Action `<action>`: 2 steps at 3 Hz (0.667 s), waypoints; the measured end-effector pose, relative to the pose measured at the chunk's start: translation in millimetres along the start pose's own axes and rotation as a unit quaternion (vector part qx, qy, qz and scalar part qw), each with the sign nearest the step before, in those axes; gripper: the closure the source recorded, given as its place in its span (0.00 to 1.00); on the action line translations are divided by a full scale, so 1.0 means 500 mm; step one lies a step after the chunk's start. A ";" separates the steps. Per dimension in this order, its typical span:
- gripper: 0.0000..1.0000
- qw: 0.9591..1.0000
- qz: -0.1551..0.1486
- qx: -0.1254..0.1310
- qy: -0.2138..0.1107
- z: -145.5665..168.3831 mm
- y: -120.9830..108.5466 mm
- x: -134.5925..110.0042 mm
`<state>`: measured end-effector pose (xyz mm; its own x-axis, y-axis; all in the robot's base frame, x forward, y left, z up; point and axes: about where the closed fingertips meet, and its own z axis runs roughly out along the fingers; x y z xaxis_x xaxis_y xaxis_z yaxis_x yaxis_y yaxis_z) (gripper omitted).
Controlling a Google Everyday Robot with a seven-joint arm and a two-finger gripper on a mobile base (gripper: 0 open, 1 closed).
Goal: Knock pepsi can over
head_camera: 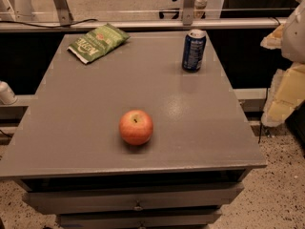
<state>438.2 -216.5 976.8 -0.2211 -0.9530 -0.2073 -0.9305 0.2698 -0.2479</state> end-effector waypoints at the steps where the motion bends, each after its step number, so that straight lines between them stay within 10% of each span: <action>1: 0.00 1.000 0.000 0.000 0.000 0.000 0.000 0.000; 2: 0.00 0.999 0.017 0.006 -0.030 0.034 -0.021 -0.003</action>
Offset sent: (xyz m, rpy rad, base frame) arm 0.0524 0.0014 -0.0479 0.2150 -0.0574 -0.0669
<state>453.2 -215.5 963.8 -0.2345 -0.9334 -0.2717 -0.9191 0.3039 -0.2507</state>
